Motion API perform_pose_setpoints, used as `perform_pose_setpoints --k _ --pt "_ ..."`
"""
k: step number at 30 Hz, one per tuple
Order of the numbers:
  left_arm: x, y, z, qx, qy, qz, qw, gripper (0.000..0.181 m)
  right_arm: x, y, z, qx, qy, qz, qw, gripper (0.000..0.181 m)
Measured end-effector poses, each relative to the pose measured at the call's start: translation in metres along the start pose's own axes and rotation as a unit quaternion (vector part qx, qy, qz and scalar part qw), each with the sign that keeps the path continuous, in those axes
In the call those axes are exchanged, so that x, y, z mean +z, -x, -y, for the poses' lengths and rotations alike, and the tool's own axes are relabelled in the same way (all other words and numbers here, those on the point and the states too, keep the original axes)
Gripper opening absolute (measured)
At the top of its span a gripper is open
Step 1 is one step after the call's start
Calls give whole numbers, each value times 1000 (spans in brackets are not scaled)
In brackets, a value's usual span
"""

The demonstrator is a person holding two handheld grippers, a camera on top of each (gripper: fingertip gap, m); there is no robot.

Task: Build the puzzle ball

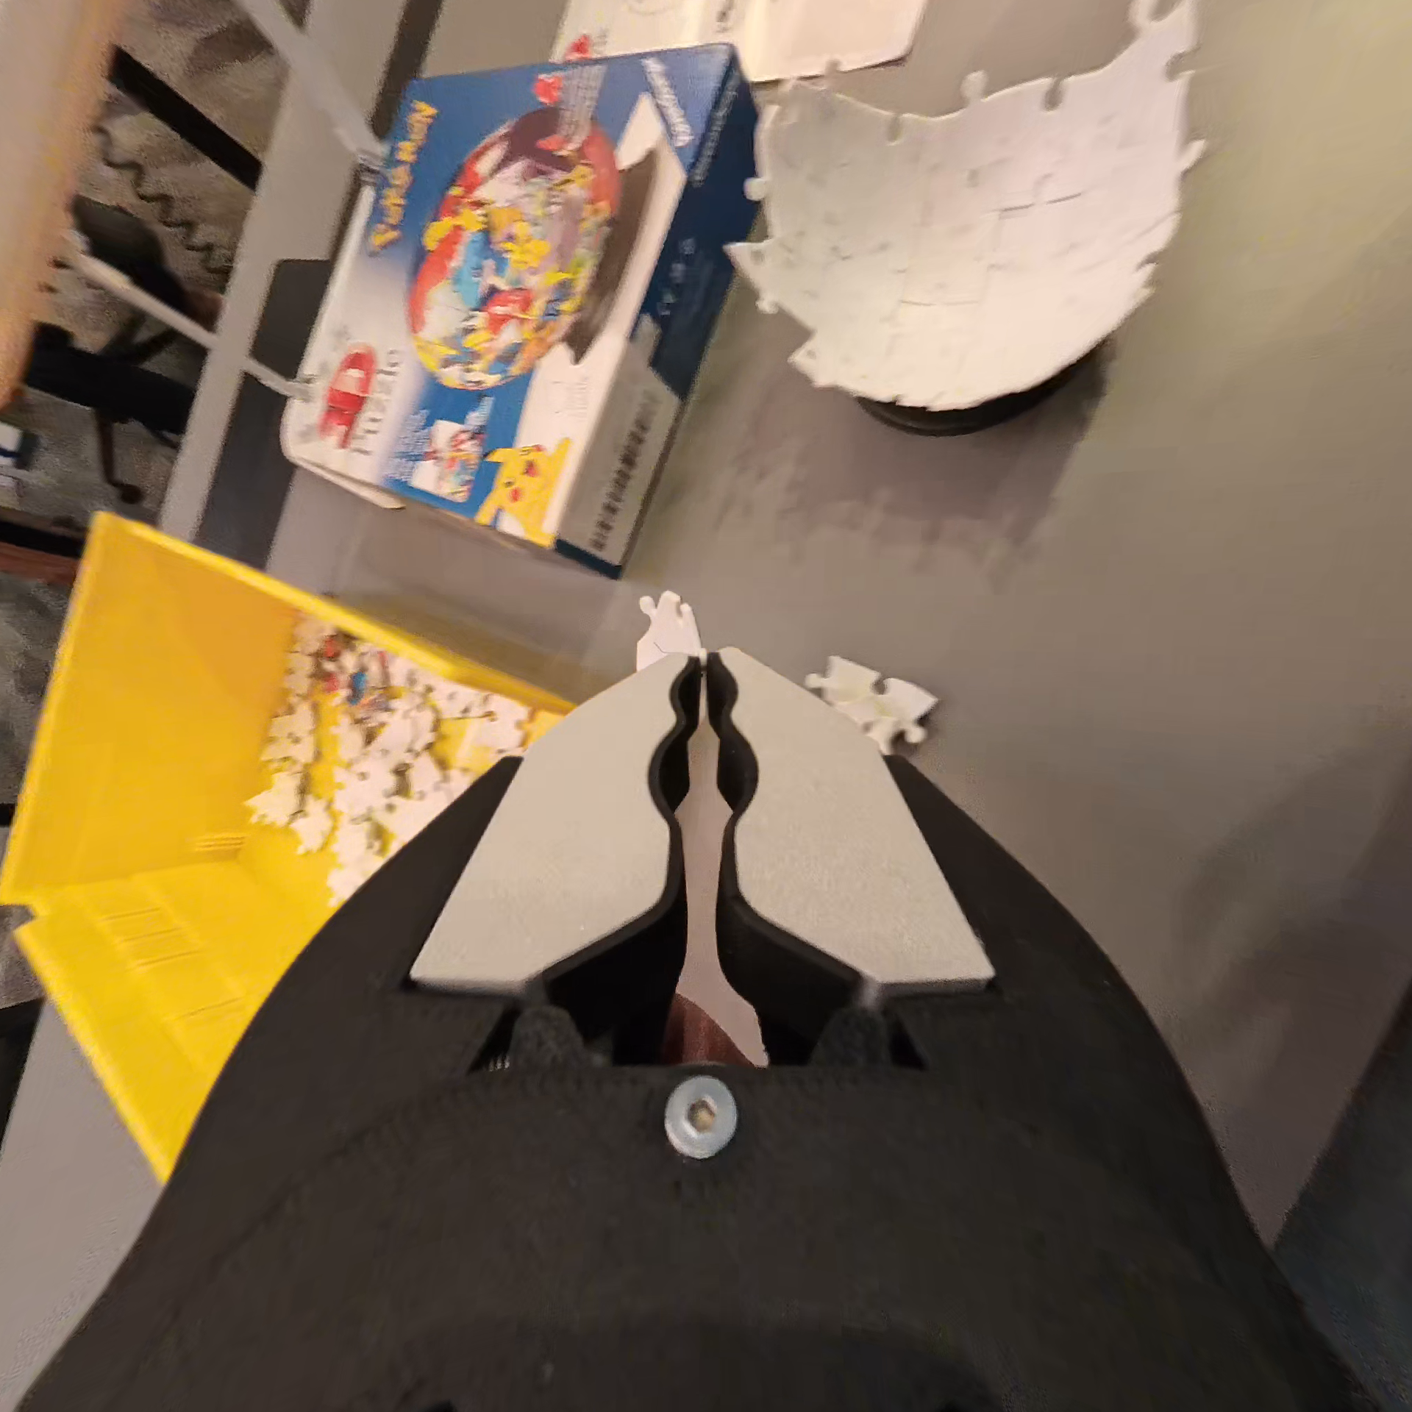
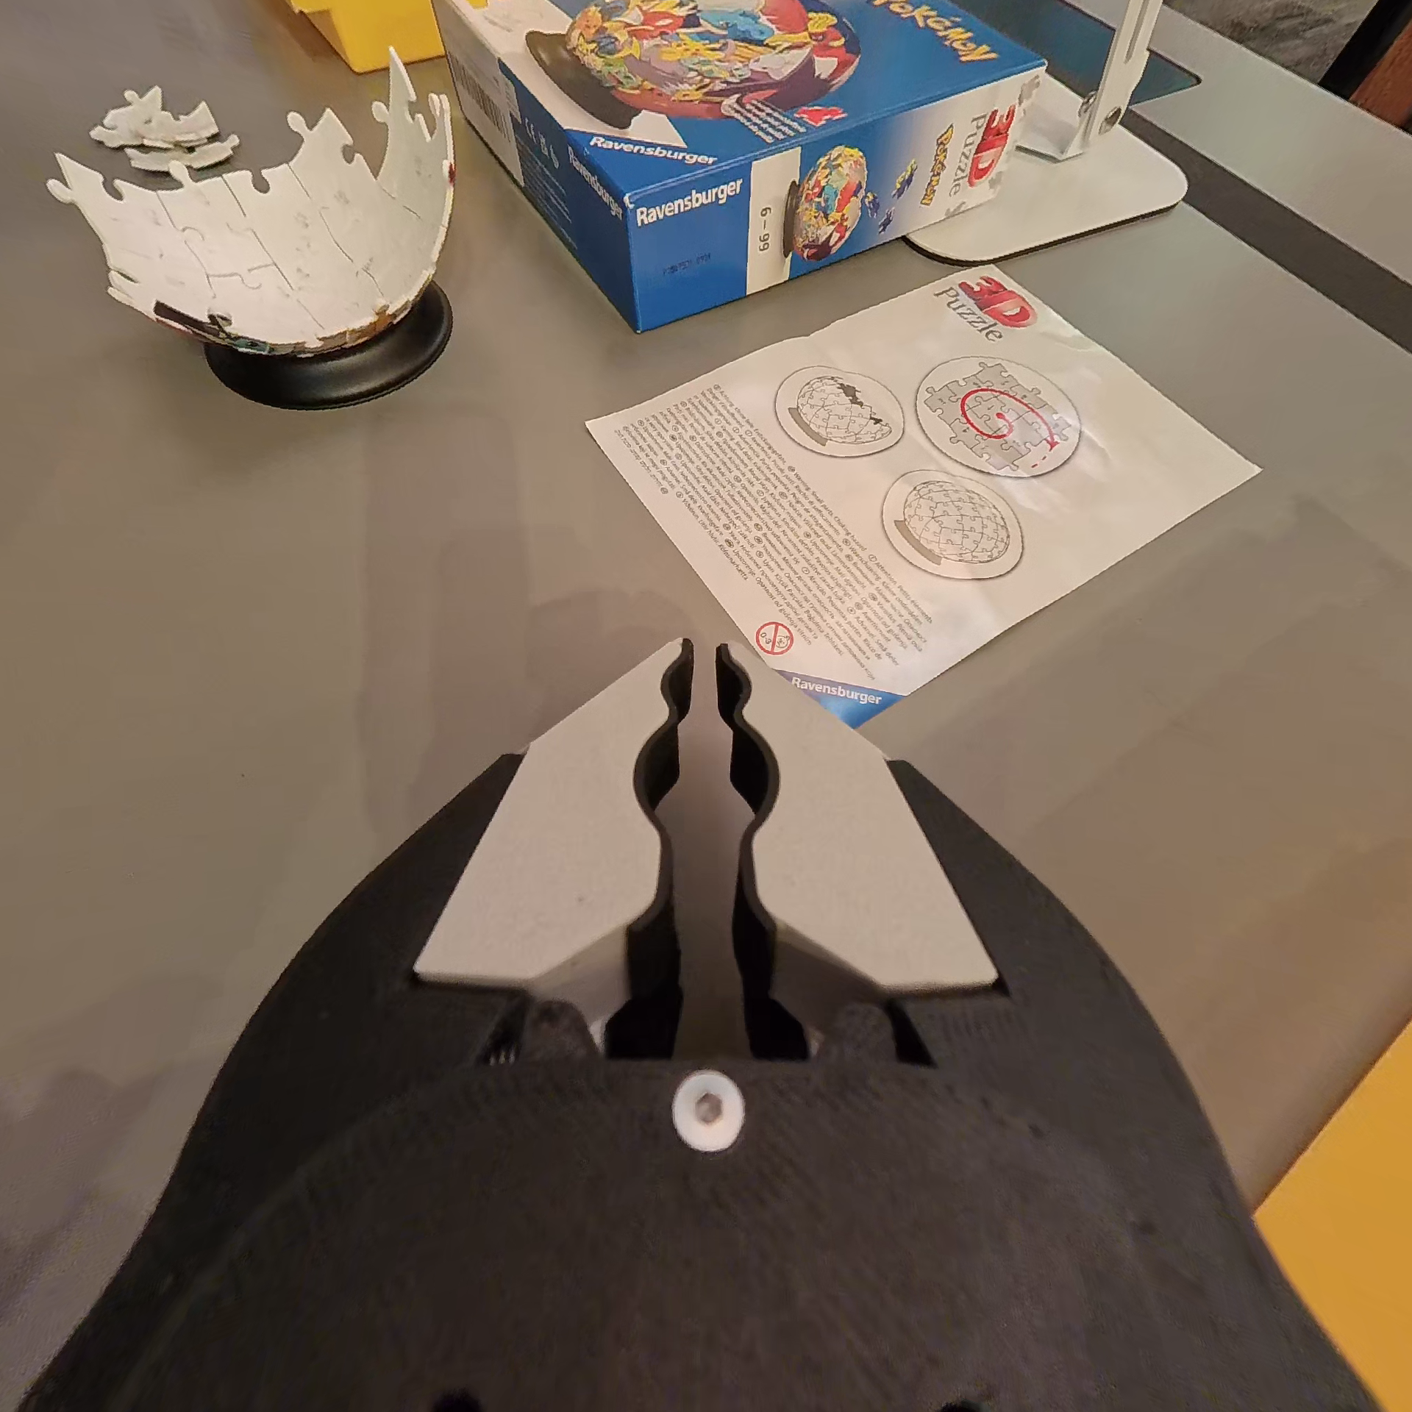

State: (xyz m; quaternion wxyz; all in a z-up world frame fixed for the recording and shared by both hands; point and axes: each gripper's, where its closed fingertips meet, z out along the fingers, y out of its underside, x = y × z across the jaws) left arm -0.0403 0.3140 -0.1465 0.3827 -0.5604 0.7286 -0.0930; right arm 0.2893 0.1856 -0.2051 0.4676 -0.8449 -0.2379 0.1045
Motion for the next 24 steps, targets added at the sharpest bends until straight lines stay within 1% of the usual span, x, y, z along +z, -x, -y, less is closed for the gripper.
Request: perform_pose_setpoints --k 2,5,11,15,17,20,24 --pt "6 -13 -3 22 13 1 1000 2 1 0 -1 0 4 0 1000 4" --pt "15 -29 -4 5 11 -18 1000 2 2 0 -2 4 8 3 1000 4" --pt "39 -62 -10 15 25 -47 998 2 3 -2 -4 8 15 0 1000 4" --pt "47 -75 -14 14 31 -60 998 3 4 -2 -5 11 19 0 1000 4" --pt "47 -78 -12 3 26 -62 998 4 4 -2 -5 11 19 0 1000 4" --pt "46 -74 -10 -10 20 -59 998 12 4 -2 -6 11 20 0 1000 4" --pt "40 -71 -2 -36 -4 -64 997 18 4 -2 -5 11 19 1 1000 4"
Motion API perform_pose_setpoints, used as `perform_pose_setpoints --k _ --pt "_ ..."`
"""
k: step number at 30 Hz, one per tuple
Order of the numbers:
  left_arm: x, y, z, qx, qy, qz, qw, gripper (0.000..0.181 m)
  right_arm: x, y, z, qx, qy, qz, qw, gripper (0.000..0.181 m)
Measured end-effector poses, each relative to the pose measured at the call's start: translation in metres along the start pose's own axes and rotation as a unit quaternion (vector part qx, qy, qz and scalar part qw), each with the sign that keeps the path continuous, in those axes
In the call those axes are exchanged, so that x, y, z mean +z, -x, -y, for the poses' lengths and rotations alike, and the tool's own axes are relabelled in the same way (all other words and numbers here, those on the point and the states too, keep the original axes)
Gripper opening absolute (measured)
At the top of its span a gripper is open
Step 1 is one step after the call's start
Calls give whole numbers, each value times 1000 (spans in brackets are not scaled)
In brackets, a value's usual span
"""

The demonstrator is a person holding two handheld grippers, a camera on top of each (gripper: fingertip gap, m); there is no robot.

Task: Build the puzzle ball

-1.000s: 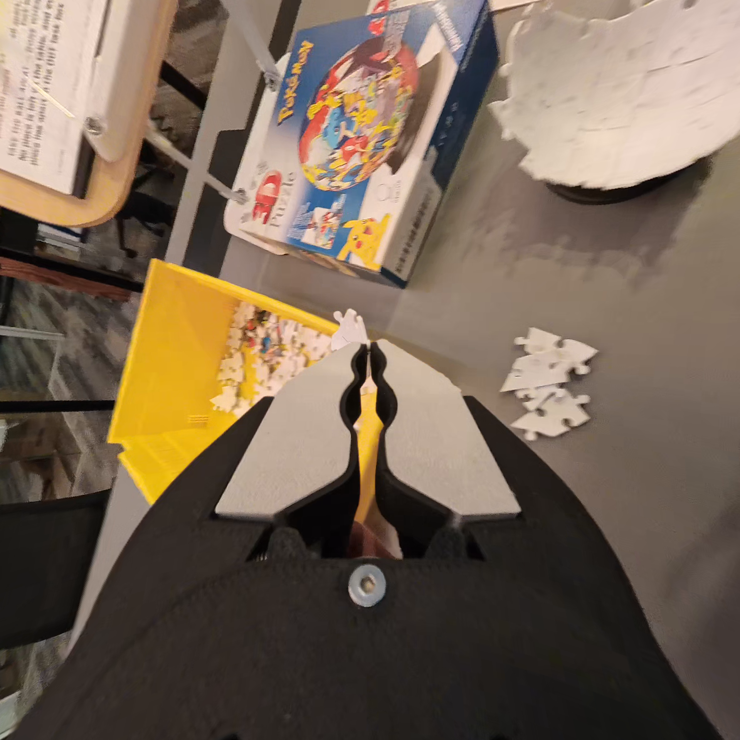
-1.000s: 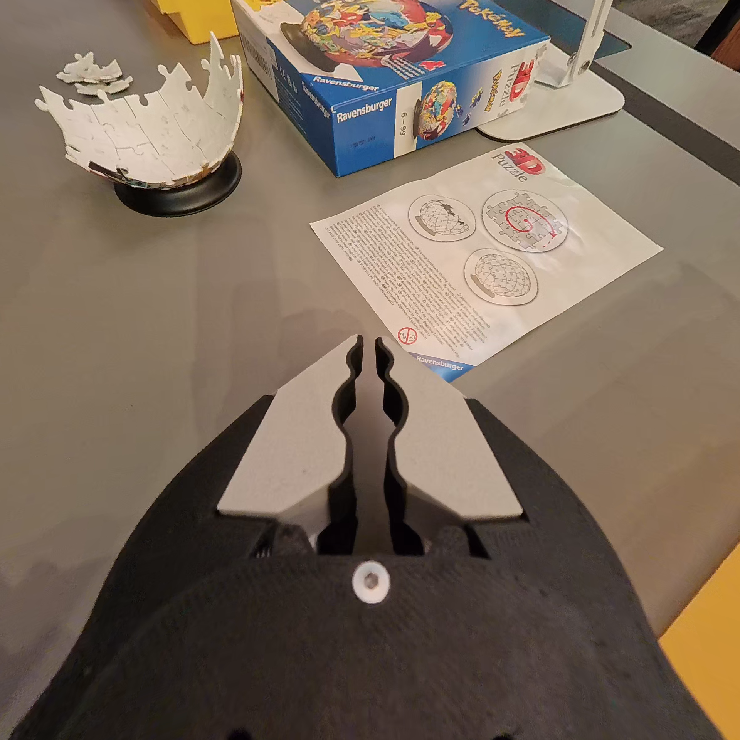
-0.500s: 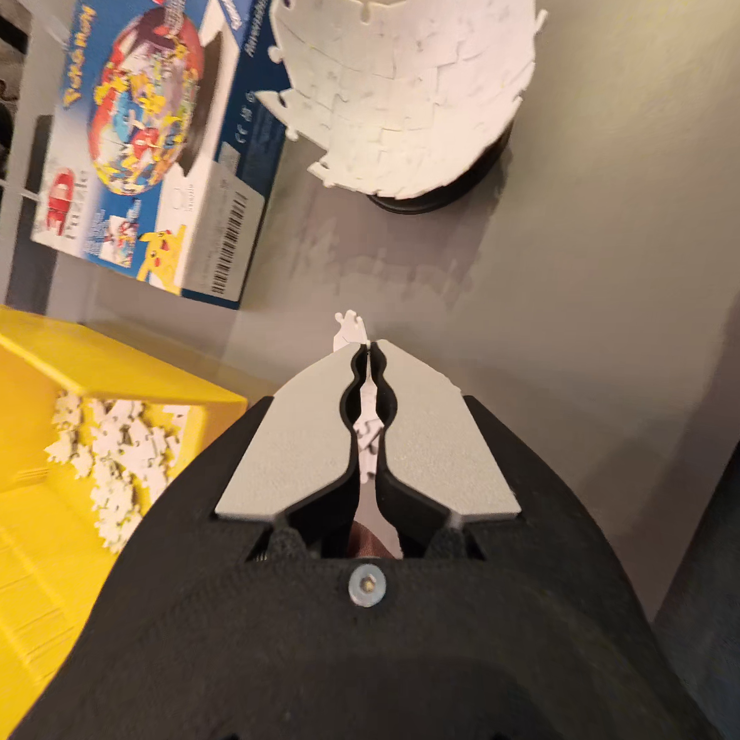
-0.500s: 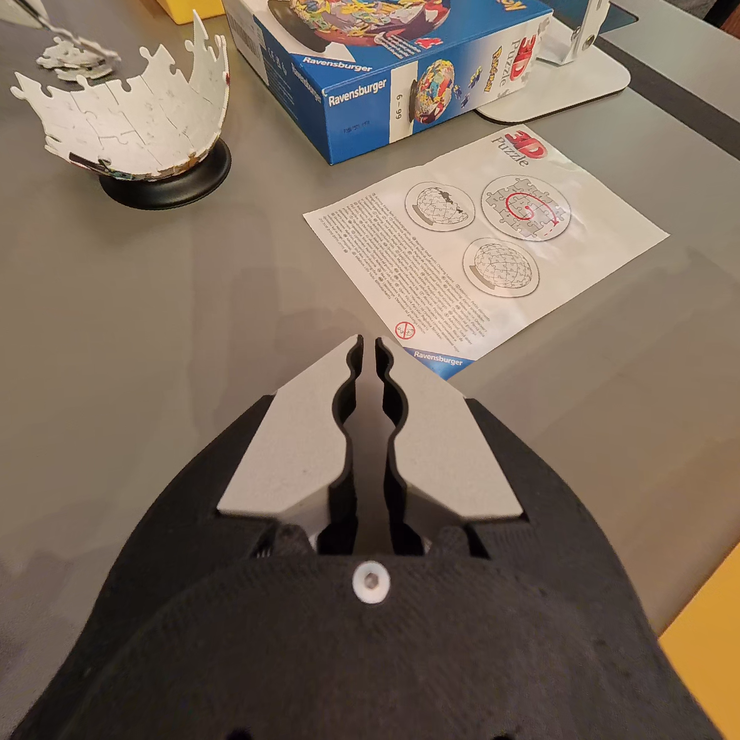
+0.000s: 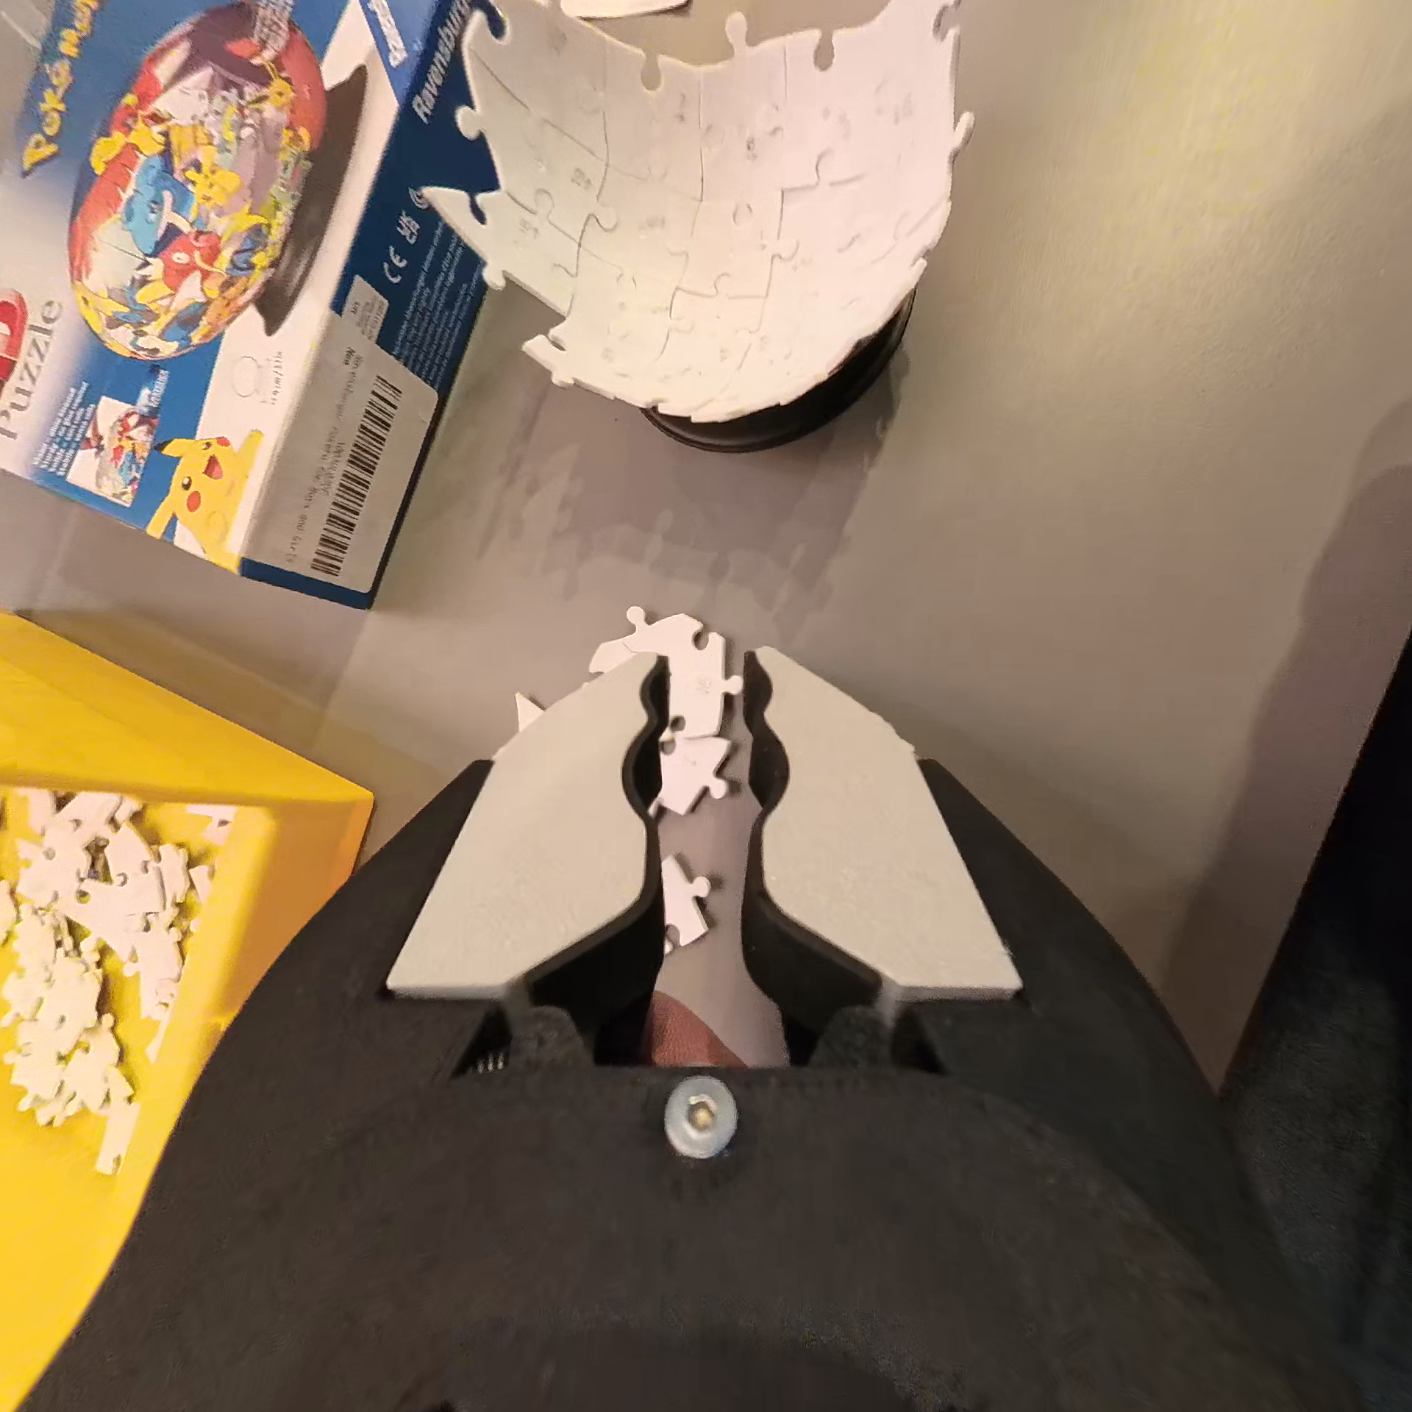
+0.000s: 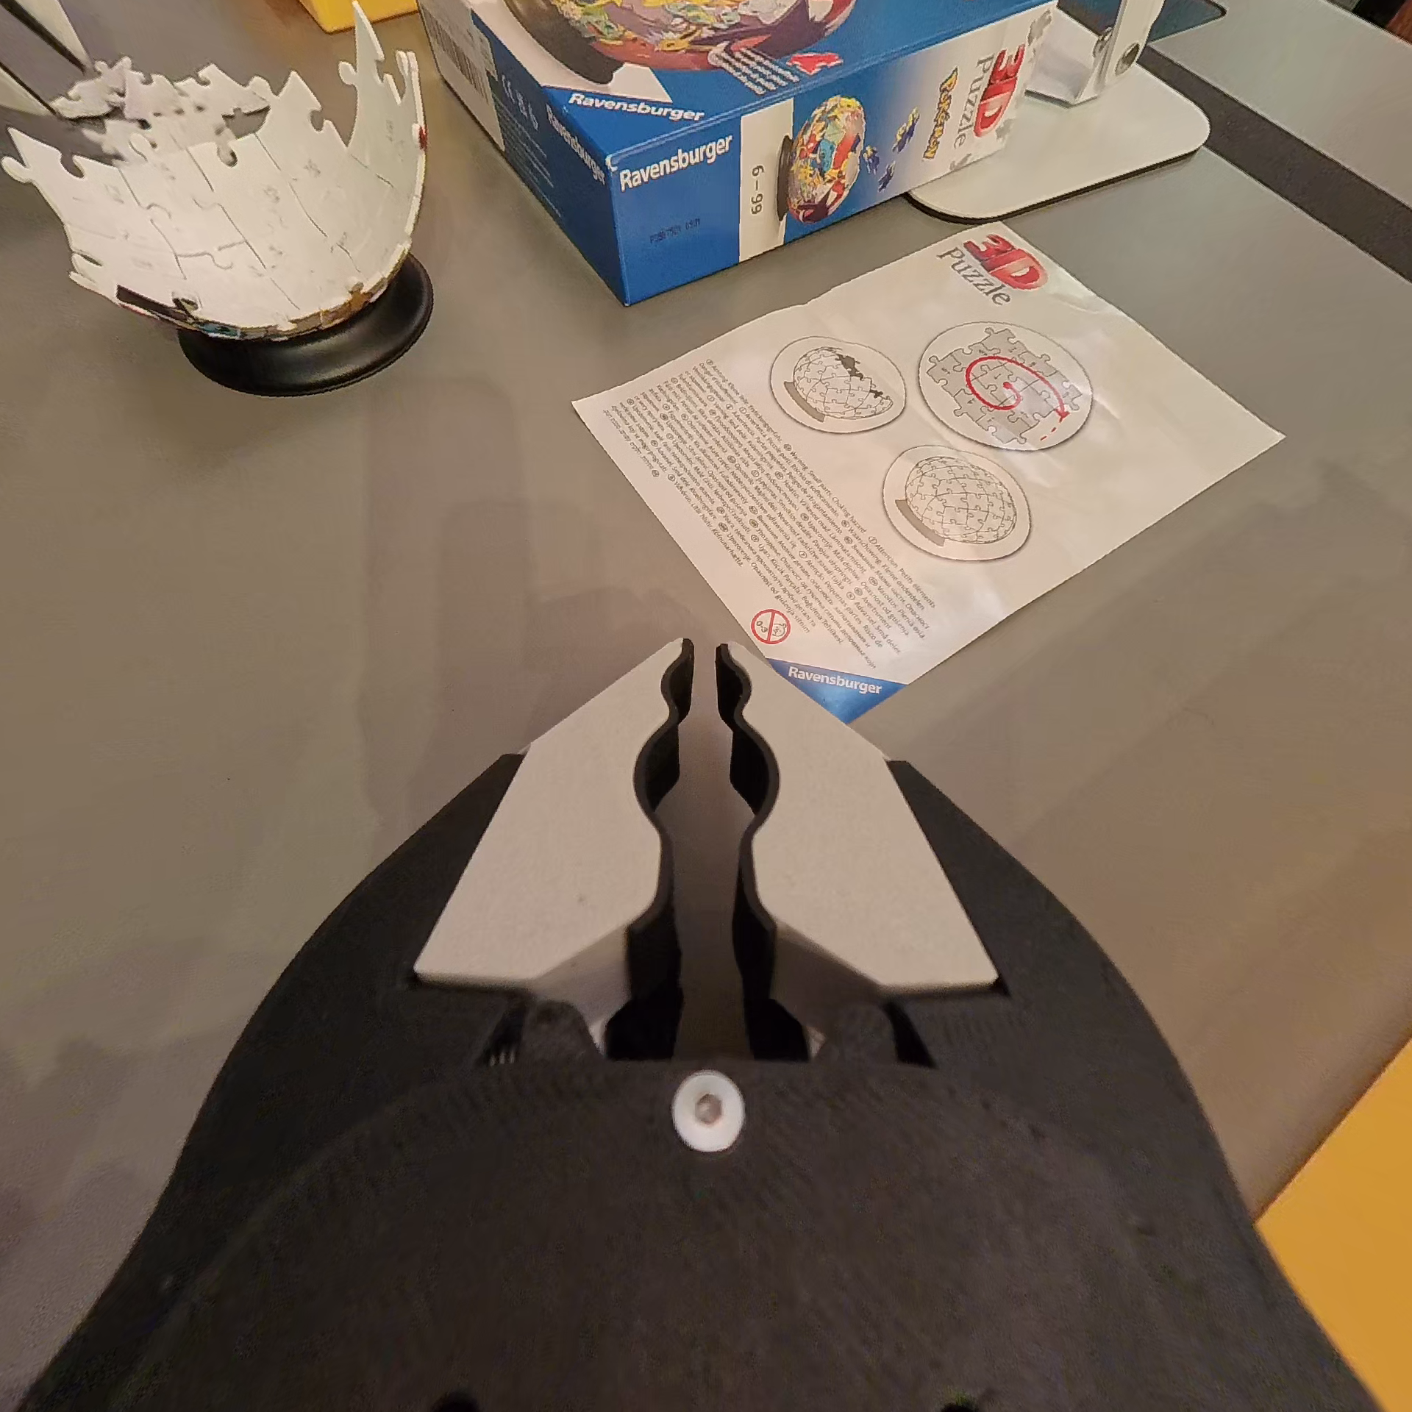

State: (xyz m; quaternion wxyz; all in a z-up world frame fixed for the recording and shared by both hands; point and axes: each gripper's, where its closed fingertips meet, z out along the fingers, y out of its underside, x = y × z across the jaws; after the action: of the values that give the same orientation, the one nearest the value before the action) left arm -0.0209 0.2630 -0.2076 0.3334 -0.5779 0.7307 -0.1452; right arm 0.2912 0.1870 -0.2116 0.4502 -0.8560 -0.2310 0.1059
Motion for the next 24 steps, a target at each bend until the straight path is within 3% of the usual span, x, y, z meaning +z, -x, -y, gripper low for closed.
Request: perform_pose_setpoints --k 11,24 --pt "-16 25 -17 -51 5 40 998 22 -1 5 8 -9 -23 -10 1000 4" --pt "-8 25 -28 -69 29 51 996 22 45 95 78 -21 -50 92 994 6"
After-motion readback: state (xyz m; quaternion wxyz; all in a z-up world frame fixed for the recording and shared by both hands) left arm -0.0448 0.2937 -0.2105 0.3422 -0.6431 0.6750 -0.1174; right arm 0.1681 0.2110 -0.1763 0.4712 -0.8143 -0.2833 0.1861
